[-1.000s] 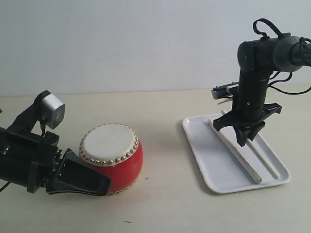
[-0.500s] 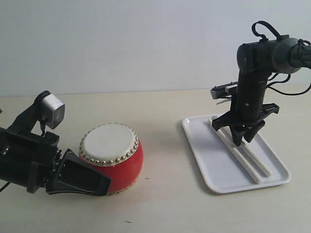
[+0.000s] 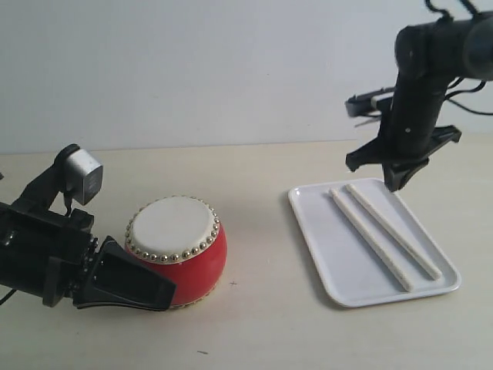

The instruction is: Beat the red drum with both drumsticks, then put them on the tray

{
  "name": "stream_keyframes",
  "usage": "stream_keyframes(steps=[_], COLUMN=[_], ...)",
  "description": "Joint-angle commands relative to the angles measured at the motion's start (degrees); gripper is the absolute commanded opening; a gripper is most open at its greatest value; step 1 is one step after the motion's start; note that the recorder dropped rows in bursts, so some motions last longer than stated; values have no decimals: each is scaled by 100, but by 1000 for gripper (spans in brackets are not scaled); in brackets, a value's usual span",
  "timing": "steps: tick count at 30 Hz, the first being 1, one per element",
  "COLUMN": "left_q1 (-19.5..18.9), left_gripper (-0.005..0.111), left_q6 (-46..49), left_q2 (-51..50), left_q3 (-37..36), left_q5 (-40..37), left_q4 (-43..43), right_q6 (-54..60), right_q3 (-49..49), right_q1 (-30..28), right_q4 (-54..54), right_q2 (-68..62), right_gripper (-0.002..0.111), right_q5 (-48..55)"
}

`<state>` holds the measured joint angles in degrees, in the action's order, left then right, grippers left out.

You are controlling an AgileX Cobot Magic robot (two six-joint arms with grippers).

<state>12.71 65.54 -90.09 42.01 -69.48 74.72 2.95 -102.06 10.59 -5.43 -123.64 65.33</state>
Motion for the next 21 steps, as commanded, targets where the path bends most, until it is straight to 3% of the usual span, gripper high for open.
stream_keyframes(steps=[1, 7, 13, 21], left_q1=[-15, -15, -15, -15], left_gripper=[0, 0, 0, 0], left_q6=[27, 59, 59, -4], left_q2=[51, 101, 788, 2717], left_q3=[11, 11, 11, -480], left_q5=[-48, 67, 1799, 3457], left_q4=[81, 81, 94, 81], right_q6=[-68, 52, 297, 682], right_q3=[852, 3727, 6124, 7371], right_q1=[-175, -235, -224, -224], right_q4=[267, 704, 1392, 1381], right_q2=[1305, 3740, 6468, 9333], right_gripper=[0, 0, 0, 0], right_q5=[-624, -2345, -3229, -3068])
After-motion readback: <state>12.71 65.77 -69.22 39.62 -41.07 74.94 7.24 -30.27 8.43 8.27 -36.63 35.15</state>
